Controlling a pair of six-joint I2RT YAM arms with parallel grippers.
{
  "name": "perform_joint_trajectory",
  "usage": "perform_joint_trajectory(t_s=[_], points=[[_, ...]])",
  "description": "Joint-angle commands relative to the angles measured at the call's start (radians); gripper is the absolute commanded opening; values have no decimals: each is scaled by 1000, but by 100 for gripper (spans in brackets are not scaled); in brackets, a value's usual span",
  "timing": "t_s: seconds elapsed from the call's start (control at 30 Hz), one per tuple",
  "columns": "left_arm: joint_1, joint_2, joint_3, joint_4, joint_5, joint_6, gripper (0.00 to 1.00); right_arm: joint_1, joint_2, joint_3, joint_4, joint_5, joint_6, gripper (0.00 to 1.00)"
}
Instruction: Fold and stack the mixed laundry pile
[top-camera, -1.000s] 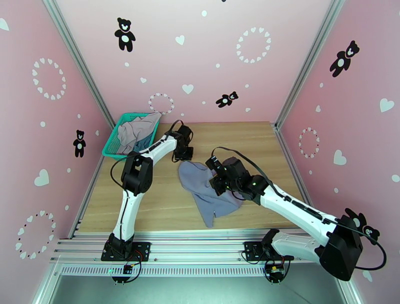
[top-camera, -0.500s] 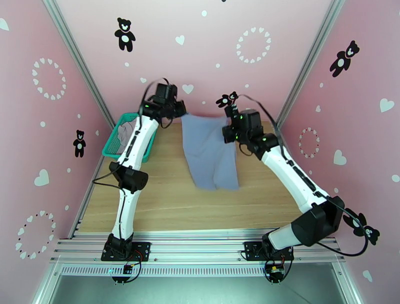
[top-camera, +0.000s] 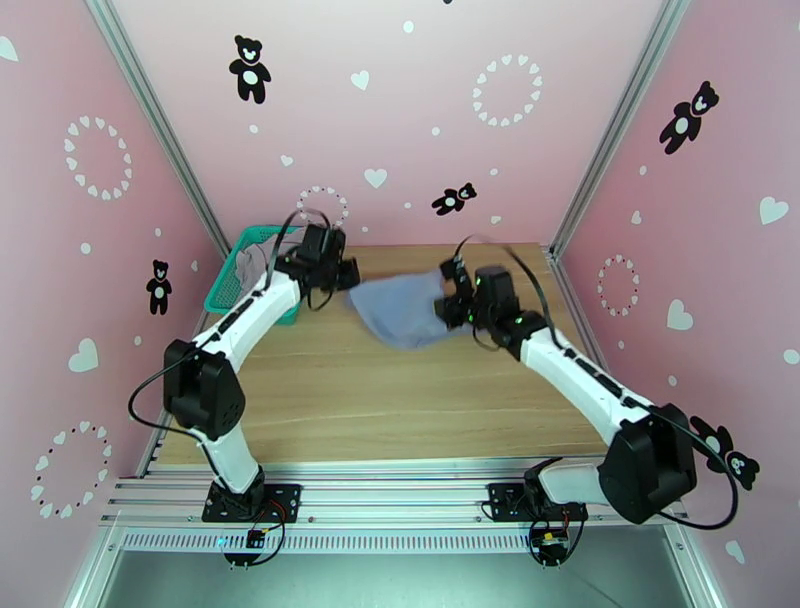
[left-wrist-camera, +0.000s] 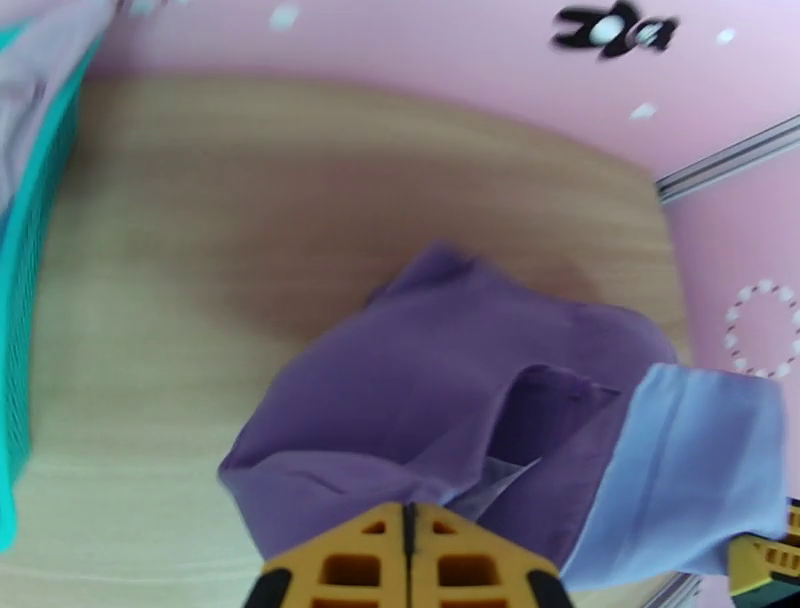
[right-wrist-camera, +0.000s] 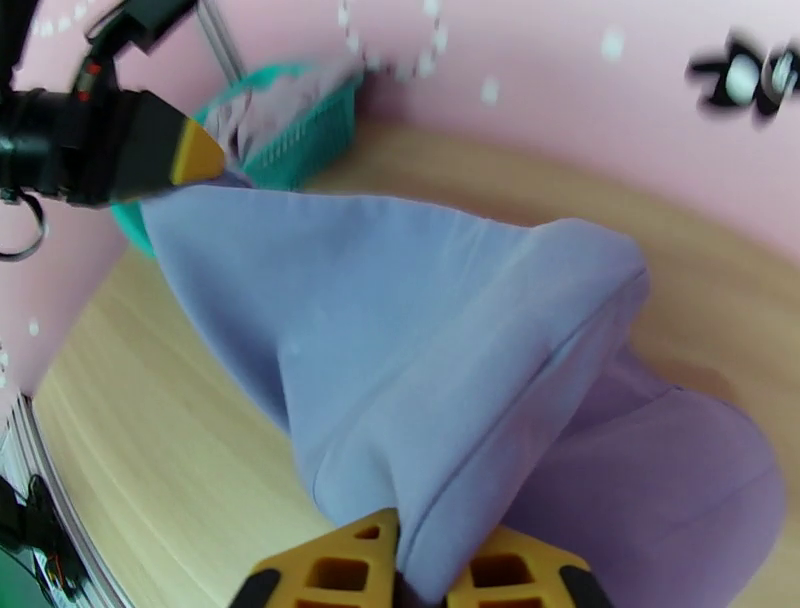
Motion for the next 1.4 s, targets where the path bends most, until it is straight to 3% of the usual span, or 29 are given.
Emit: perform_joint_trajectory(t_s=[0.0, 0.03, 0.07, 0.13, 0.17, 0.23, 0.4, 0.43, 0.53, 0.67, 0.93, 1.17, 1.37], points=[[-49, -103, -262, 218, -129, -83, 0, 64, -93, -211, 168, -20, 108, 28], [-68, -122, -334, 239, -151, -113, 5, 84, -113, -259, 173, -11, 121, 33], [-84, -134, -390, 254, -162, -137, 20, 99, -135, -288, 167, -3, 128, 38], [-120, -156, -472, 272, -190, -180, 63, 122, -184, -324, 132, 11, 135, 51], [-138, -164, -490, 264, -209, -192, 74, 127, -214, -330, 105, 15, 132, 57], [-169, -181, -490, 214, -267, -196, 85, 128, -273, -322, 39, 33, 117, 67], [-183, -248, -421, 105, -367, -185, 87, 126, -355, -201, -136, 137, 89, 85], [-180, -257, -397, 82, -384, -177, 87, 122, -346, -162, -168, 155, 83, 94], [-173, -266, -329, 15, -414, -158, 87, 100, -279, -48, -224, 162, 70, 94], [-151, -276, -270, -43, -419, -153, 87, 67, -74, 95, -252, 116, 46, 88], [-115, -268, -304, -67, -331, -149, 89, 60, 359, 333, -285, 76, 86, 60], [-115, -197, -353, -11, -201, -119, 89, 75, 427, 343, -251, 88, 139, 59], [-120, -117, -320, -43, -189, -54, 87, 95, 425, 297, -245, 108, 146, 61]])
